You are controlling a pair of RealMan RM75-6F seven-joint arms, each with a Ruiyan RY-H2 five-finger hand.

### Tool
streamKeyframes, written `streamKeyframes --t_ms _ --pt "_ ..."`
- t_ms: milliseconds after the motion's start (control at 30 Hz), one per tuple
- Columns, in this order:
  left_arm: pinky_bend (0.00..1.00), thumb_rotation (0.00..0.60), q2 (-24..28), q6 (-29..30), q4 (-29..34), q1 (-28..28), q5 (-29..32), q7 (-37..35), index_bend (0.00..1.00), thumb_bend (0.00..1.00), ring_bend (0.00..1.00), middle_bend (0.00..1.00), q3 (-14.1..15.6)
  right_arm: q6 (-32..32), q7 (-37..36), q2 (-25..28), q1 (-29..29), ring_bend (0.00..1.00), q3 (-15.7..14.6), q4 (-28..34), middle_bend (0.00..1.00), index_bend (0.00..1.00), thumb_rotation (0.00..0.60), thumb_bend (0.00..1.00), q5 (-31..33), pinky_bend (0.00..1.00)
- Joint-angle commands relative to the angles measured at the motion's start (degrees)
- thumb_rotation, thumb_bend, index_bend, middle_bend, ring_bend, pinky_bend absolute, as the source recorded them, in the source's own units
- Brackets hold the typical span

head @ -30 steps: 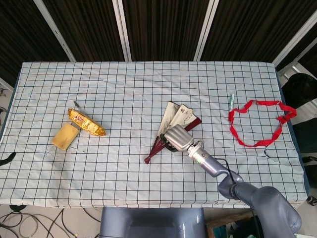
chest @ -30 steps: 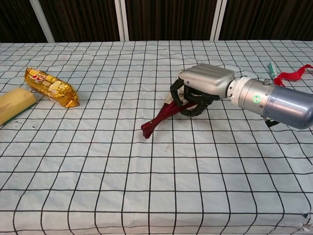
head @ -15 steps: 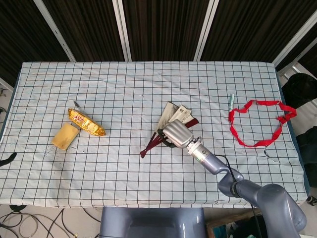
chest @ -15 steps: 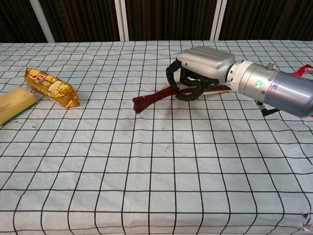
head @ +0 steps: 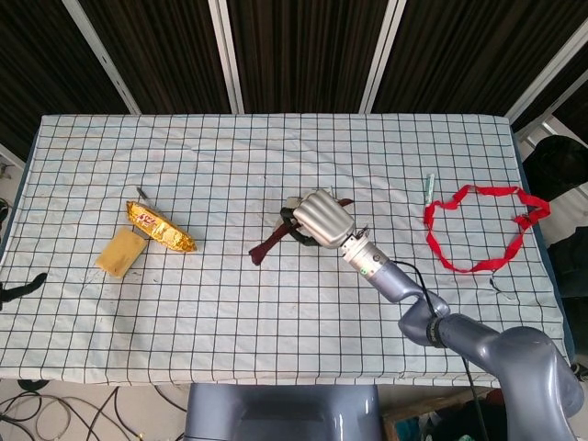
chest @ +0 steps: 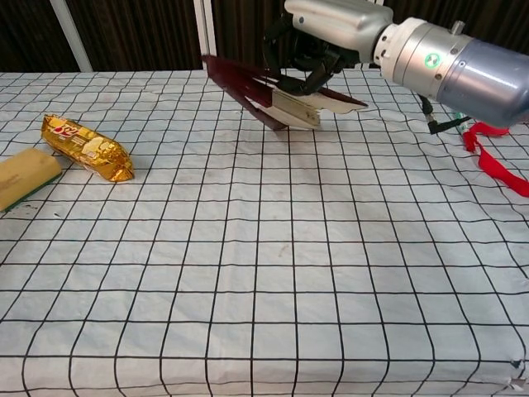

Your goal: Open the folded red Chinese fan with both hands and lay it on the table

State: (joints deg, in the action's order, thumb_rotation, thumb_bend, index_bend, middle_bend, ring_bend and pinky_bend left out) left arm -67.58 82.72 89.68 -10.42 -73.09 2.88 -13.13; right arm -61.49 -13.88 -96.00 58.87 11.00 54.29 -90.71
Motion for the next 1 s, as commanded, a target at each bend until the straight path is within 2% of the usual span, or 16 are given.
streamKeyframes --t_ms 33,533,733,900,1000 --pt "0.00 0.600 -0.07 -1.29 1.33 -2.07 -0.93 1.53 0.00 0.00 0.00 0.00 -0.87 0.72 0.39 0.97 0.86 0.99 1.19 1.30 0.93 0.77 0.600 0.39 0.97 0.81" --pt "0.00 0.600 -3.73 -8.87 4.06 -14.52 -0.89 8.97 0.08 0.00 0.00 0.00 -5.85 5.87 4.74 4.83 4.03 0.99 8.62 6.99 0.94 0.78 0.600 0.39 9.96 0.81" --pt "0.00 0.600 -7.34 -11.14 2.04 -19.19 0.61 12.81 0.16 0.02 0.00 0.00 -6.84 8.40 8.78 6.11 4.91 0.99 12.03 10.30 0.94 0.78 0.600 0.39 16.12 0.81" --pt "0.00 0.600 -11.99 -11.85 -1.95 -23.48 1.47 14.05 0.26 0.05 0.00 0.01 -8.37 8.85 12.48 7.36 5.51 0.99 13.83 13.40 0.94 0.79 0.600 0.39 19.45 0.81" --pt "0.00 0.600 -14.99 -11.90 -5.12 -26.03 1.30 14.48 0.29 0.07 0.00 0.02 -9.02 9.04 14.24 7.97 5.69 0.99 14.76 14.94 0.94 0.79 0.600 0.39 21.59 0.81"
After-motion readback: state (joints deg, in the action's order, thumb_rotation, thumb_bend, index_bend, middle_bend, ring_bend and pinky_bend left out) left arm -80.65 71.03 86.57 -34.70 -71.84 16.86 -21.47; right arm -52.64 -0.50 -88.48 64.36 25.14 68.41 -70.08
